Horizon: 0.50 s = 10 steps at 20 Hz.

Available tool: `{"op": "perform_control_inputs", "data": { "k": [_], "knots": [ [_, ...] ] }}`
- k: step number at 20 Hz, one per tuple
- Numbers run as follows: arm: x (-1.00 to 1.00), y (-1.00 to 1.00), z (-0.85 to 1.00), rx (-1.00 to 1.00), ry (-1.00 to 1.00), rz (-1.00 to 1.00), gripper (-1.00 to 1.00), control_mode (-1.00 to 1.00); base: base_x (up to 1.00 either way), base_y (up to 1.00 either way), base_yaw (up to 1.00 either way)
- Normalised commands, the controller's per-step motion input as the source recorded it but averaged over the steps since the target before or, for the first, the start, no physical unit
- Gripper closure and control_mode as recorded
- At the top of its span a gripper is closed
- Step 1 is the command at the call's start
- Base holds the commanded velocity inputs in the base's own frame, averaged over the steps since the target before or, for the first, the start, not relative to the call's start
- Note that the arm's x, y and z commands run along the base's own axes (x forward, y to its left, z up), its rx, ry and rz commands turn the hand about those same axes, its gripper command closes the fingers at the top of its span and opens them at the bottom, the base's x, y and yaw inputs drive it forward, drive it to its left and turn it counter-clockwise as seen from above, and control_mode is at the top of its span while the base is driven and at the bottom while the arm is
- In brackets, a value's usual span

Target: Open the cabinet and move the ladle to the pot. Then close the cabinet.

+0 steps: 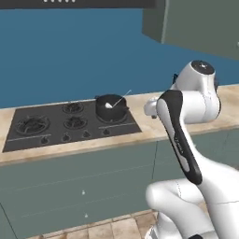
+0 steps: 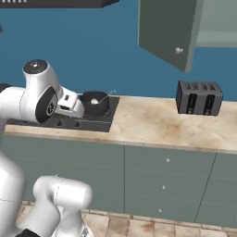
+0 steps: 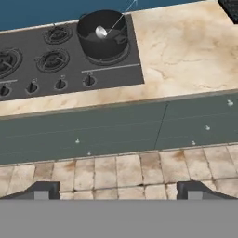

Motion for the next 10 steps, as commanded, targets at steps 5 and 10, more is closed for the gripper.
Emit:
{"op": "perform_control_inputs", "data": {
  "k": [5, 10],
  "knots": [
    [0.0, 0.0, 0.0, 0.0, 0.0, 0.0, -1.0, 1.0, -0.23, -1.0, 0.0],
    [0.0, 0.0, 0.0, 0.0, 0.0, 0.0, -1.0, 1.0, 0.03, -1.0, 0.0]
  ]
}}
